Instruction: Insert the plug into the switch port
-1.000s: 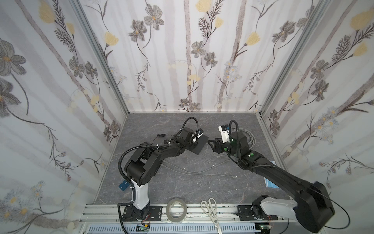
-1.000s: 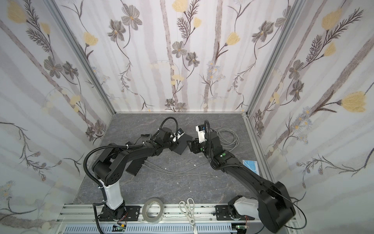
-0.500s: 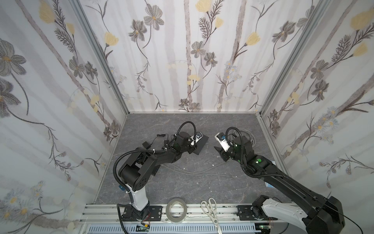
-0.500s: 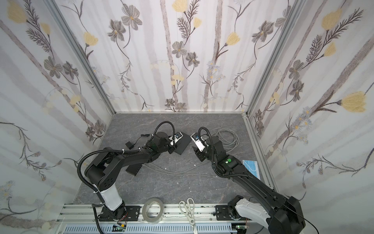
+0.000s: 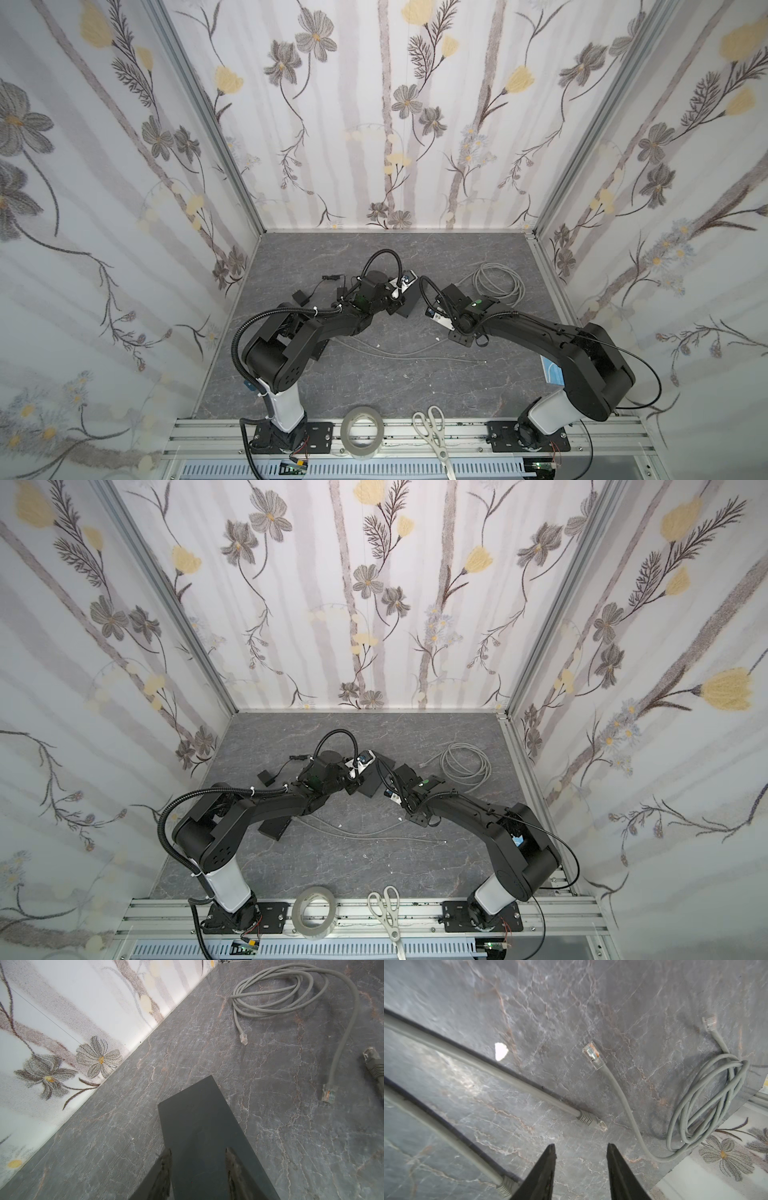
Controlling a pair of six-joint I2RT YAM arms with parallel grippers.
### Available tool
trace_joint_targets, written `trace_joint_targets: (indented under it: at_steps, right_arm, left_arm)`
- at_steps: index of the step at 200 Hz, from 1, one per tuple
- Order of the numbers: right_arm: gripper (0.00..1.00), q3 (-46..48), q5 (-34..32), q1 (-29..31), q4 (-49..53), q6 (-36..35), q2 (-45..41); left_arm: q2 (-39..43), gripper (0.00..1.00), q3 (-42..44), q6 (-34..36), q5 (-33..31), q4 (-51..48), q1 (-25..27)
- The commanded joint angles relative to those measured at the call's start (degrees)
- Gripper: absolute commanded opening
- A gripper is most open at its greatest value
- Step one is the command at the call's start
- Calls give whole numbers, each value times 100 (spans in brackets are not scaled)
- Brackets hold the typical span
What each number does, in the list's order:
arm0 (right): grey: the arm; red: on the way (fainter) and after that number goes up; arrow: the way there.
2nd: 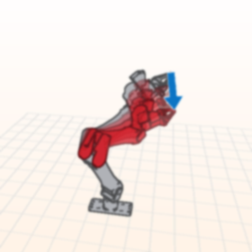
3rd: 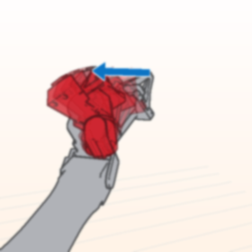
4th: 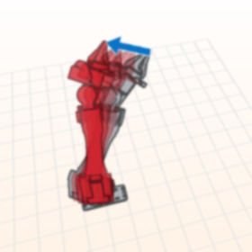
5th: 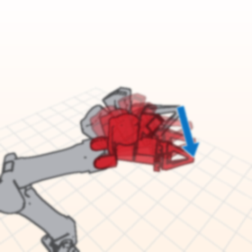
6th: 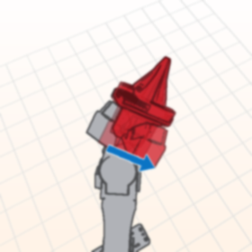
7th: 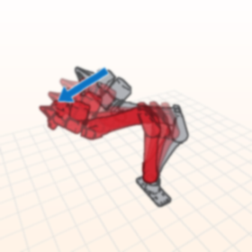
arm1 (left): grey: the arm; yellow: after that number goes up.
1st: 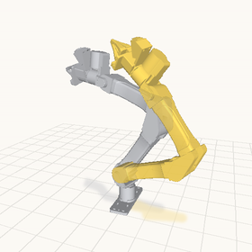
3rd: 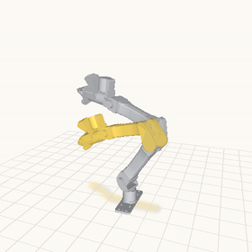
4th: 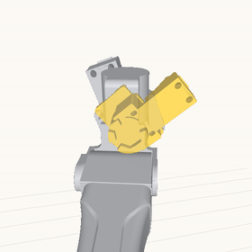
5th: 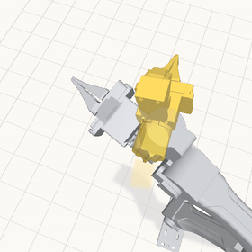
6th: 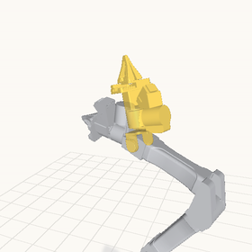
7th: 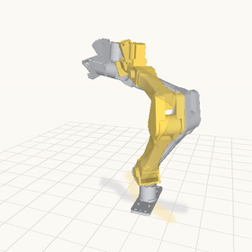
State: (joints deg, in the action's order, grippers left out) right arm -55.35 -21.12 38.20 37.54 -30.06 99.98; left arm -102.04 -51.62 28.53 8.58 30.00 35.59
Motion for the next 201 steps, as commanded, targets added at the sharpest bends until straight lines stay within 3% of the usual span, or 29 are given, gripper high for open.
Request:
trace_joint_targets:
  at_steps: [1, 34, 91, 111, 123, 201]
  right_arm:
    - [43, -35, -433, 20, -61, -267, 227]
    - [43, -6, -629, 6, -654, -423, 335]
    - [40, -101, -317, -40, -1201, -695, 162]
    - [21, -160, -226, -126, -1196, -753, 447]
    - [15, -169, -158, -216, -1218, -771, 596]
    - [15, -213, 228, -419, -1406, -1012, 877]
  left_arm:
    - [40, 44, 13, 80, 26, 217, 3]
    - [44, 44, 27, 72, 9, 217, 5]
    - [42, 44, 28, 73, -1, 244, 0]
    - [44, 44, 29, 82, -31, 260, 8]
    - [44, 44, 52, 82, -49, 281, 1]
    - [38, 44, 57, 64, -75, 319, 3]
